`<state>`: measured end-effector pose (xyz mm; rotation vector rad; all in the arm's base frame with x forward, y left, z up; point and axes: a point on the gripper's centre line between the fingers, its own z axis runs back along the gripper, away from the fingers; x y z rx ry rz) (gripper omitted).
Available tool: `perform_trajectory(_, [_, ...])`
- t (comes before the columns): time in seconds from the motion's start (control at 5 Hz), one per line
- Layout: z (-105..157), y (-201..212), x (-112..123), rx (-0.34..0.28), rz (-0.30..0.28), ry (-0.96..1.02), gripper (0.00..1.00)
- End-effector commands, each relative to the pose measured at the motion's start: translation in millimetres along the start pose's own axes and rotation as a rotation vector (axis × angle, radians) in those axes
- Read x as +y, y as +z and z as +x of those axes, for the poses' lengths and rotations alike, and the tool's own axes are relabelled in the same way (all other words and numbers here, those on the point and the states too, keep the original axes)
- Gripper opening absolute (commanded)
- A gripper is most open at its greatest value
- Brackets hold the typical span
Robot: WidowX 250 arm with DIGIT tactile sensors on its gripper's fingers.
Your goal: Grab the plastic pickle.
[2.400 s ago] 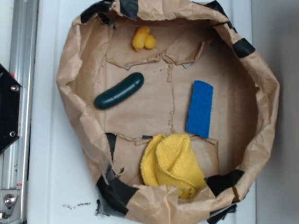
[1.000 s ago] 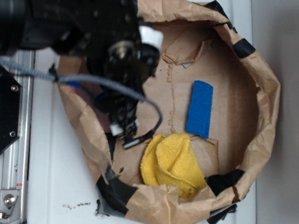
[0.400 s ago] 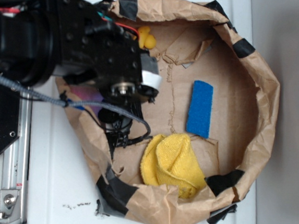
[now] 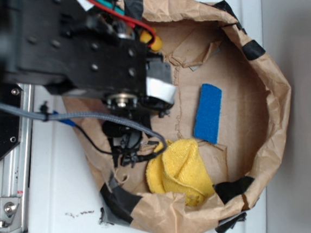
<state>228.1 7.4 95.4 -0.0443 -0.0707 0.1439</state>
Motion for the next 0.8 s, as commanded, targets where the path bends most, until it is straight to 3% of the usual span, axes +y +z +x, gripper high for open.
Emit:
perform_trajectory(0.0, [12.9, 80.0, -9.3, -0.16, -0.03, -0.047, 0.0])
perform_trajectory(0.2, [13.9, 104.7, -12.6, -0.146, 0.055, -0.144, 0.0])
perform_trajectory(0.4, [27.0, 112.9, -8.5, -0.214, -0.008, -0.229, 0.0])
perform_trajectory(0.6, [31.8, 106.1, -0.8, -0.198, 0.013, -0.22, 0.0])
